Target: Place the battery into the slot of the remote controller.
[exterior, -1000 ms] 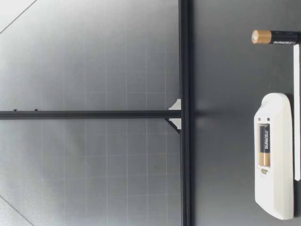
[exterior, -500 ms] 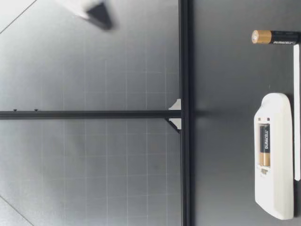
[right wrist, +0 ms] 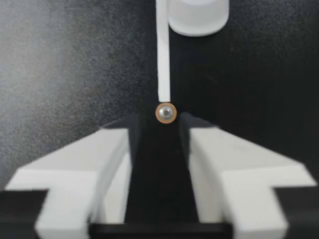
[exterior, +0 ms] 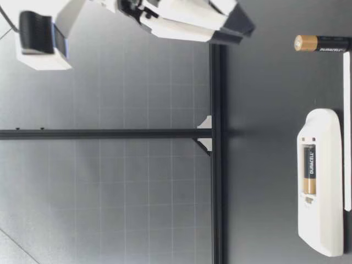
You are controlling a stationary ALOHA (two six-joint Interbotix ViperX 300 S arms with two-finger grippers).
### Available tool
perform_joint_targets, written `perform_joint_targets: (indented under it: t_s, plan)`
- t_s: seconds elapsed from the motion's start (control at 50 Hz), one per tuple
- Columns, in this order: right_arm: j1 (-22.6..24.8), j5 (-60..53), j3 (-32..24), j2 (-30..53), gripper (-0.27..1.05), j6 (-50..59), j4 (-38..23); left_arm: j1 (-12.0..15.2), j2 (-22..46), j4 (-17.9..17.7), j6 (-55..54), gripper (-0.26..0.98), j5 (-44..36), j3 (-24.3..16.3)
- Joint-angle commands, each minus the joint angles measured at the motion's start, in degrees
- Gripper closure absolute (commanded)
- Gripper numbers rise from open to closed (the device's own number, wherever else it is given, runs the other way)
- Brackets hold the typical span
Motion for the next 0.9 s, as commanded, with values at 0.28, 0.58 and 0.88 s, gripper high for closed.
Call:
perform_joint_targets:
  t_s: [0.28, 0.58, 0.88]
  plan:
    - [-0.3, -1.5, -1.9, 5.4, 0.27, -0.4, -0.1, 0.1, 0.5, -0.1, -0.4, 0.88, -0.6, -0.1]
    - [-0.3, -2.2, -2.8, 8.9, 0.28, -0.4, -0.8, 0.1, 0.8, -0.1, -0.5, 0.88, -0.6, 0.1]
    - [-0.3, -1.9, -2.9, 10.5, 0.28, -0.4, -0.9, 0.1, 1.1, -0.1, -0.6, 0.88, -0.6, 0.1]
